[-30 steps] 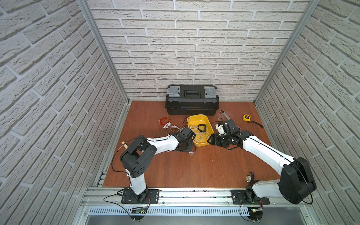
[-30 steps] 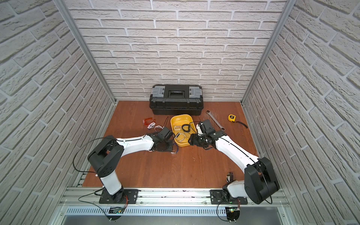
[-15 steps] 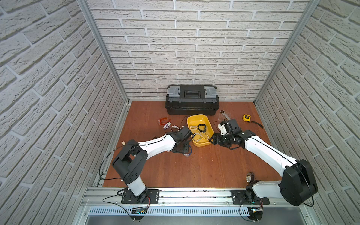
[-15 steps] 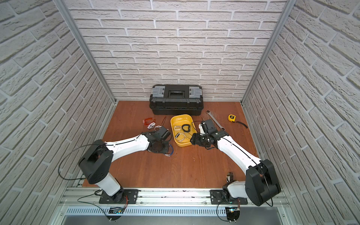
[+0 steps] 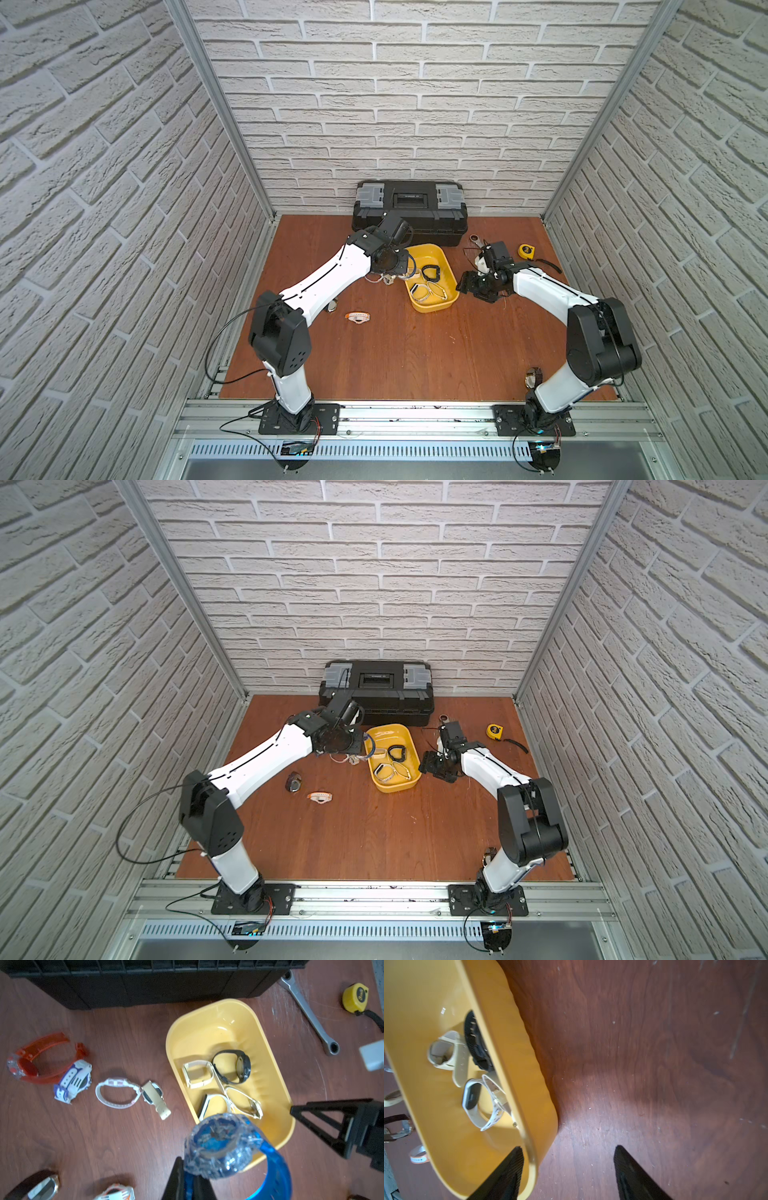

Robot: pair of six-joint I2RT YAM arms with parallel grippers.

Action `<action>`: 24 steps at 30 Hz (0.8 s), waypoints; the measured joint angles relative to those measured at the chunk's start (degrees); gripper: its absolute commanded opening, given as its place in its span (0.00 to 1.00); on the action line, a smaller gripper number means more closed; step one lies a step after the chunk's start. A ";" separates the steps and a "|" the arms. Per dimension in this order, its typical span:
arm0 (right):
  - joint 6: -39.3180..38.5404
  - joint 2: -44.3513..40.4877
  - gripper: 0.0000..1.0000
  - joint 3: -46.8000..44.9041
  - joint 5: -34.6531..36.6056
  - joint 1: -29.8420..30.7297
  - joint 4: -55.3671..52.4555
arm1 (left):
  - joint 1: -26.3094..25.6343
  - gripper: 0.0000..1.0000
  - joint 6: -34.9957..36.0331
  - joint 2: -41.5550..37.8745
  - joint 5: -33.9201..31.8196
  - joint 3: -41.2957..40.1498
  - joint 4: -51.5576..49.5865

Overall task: Put the watch into the storage box
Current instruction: Adjust the storage box at the center of the board.

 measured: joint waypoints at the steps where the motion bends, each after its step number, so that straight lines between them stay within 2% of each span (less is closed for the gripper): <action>1: 0.02 0.72 0.70 0.00 -0.11 0.57 0.31 | 0.39 0.09 0.70 2.21 -0.04 1.66 -0.13; 7: 0.92 0.92 0.70 -1.29 -0.74 4.39 3.02 | 1.27 0.09 4.11 13.40 -0.04 10.03 -1.57; 13: 1.38 -1.66 0.69 -5.25 -1.86 6.88 4.39 | 1.31 0.10 5.79 19.61 0.57 19.06 -2.14; 20: 2.56 -7.21 0.70 -8.76 -3.50 8.94 5.40 | 1.31 0.11 6.23 29.79 2.19 33.42 -3.39; 24: 3.48 -11.19 0.70 -10.29 -3.93 9.94 5.16 | 1.05 0.11 6.62 34.29 3.48 36.74 -4.22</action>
